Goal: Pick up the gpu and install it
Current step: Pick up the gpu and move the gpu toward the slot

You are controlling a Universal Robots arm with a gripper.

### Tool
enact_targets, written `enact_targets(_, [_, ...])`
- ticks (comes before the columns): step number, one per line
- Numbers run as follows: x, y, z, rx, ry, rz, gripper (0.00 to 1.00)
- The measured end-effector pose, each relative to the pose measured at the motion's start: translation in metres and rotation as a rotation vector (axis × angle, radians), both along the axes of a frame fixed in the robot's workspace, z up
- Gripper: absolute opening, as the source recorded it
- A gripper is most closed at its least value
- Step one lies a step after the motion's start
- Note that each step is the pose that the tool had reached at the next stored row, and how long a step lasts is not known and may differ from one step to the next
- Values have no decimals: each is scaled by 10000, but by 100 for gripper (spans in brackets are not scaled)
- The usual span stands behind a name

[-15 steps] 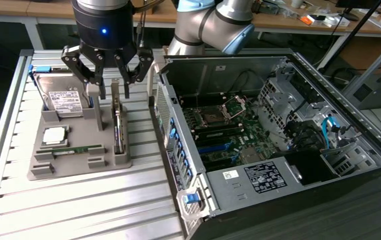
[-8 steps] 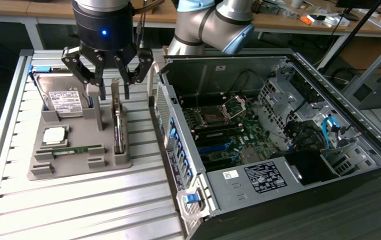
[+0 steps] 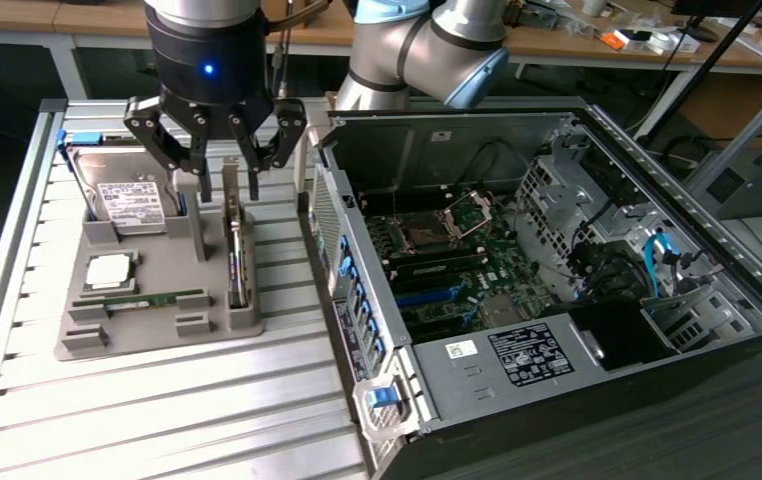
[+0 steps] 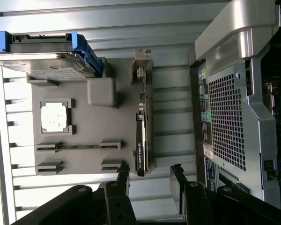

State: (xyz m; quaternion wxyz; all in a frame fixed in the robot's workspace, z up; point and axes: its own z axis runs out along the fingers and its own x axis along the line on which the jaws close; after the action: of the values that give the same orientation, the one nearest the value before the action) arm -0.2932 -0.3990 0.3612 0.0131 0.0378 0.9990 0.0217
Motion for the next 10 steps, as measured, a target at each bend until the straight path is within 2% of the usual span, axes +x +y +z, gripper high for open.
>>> enact_targets(10, [0,0,-33,0,0,-1,48])
